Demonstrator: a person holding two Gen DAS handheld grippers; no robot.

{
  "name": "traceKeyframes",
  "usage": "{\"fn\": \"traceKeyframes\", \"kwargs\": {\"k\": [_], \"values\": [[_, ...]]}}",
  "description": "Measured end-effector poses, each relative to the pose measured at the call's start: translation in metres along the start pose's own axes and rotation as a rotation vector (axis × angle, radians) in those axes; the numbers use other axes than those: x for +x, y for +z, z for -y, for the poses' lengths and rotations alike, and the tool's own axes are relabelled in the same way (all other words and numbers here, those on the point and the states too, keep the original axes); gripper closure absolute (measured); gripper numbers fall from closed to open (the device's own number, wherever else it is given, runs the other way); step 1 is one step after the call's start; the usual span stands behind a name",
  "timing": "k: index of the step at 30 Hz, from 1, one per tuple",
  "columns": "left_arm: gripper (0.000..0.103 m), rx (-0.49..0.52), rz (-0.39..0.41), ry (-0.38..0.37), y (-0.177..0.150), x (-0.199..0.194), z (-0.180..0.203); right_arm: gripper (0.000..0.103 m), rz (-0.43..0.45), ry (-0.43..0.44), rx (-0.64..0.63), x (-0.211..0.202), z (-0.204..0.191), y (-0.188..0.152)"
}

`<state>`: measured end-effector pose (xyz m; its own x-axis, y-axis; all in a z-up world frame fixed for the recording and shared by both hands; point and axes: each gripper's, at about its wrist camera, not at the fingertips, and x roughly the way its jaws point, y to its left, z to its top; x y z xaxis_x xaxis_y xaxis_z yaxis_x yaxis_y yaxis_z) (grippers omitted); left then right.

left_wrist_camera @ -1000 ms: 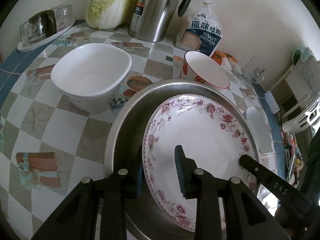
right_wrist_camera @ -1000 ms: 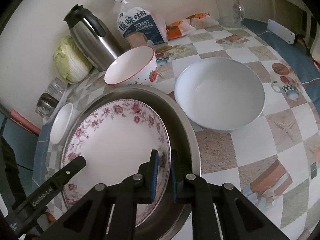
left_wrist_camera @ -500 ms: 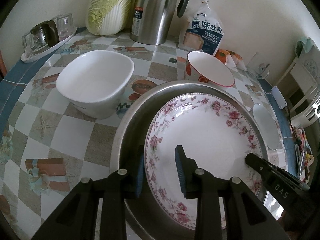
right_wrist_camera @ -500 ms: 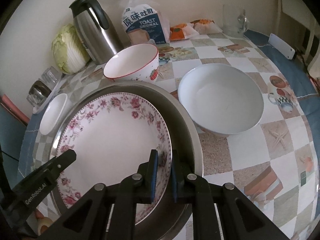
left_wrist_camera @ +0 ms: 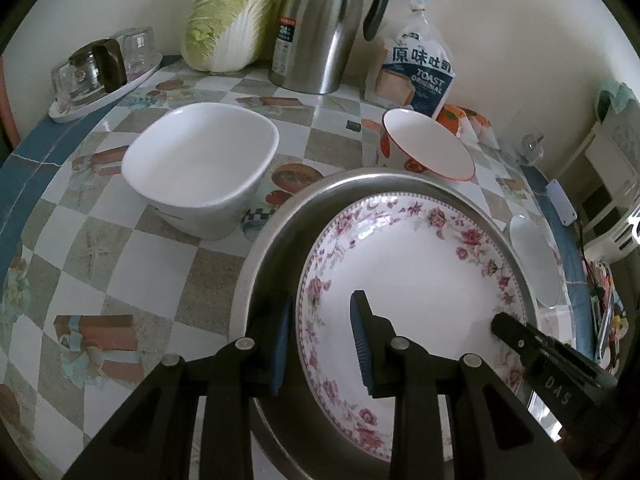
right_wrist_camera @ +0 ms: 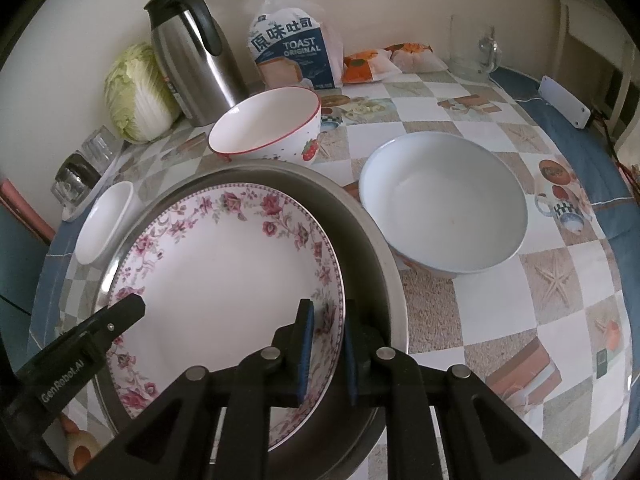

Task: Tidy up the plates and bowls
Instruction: 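Open the right gripper to release the plate inside the basin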

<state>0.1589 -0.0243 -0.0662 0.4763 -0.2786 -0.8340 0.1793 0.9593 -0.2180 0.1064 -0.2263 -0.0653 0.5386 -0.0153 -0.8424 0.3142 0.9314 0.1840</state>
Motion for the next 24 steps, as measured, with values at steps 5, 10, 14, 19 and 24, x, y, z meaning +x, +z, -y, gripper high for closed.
{"fn": "traceKeyframes", "kwargs": {"k": [5,10,14,19,24], "values": [[0.073,-0.017,0.007,-0.006,0.001,-0.002,-0.003,0.086,-0.006,0.019,0.003,0.000,0.000,0.000],[0.073,-0.007,-0.001,0.002,0.001,-0.001,-0.001,0.084,0.004,0.026,0.008,-0.002,0.001,0.002],[0.073,-0.007,0.000,0.007,0.001,-0.003,0.000,0.084,0.027,0.034,0.028,-0.009,0.004,0.003],[0.065,-0.007,0.021,0.023,0.003,-0.013,0.000,0.084,0.067,0.049,0.040,-0.024,0.007,0.008],[0.050,-0.018,0.044,0.012,0.005,-0.026,-0.001,0.050,0.104,0.058,0.042,-0.037,0.006,0.010]]}}
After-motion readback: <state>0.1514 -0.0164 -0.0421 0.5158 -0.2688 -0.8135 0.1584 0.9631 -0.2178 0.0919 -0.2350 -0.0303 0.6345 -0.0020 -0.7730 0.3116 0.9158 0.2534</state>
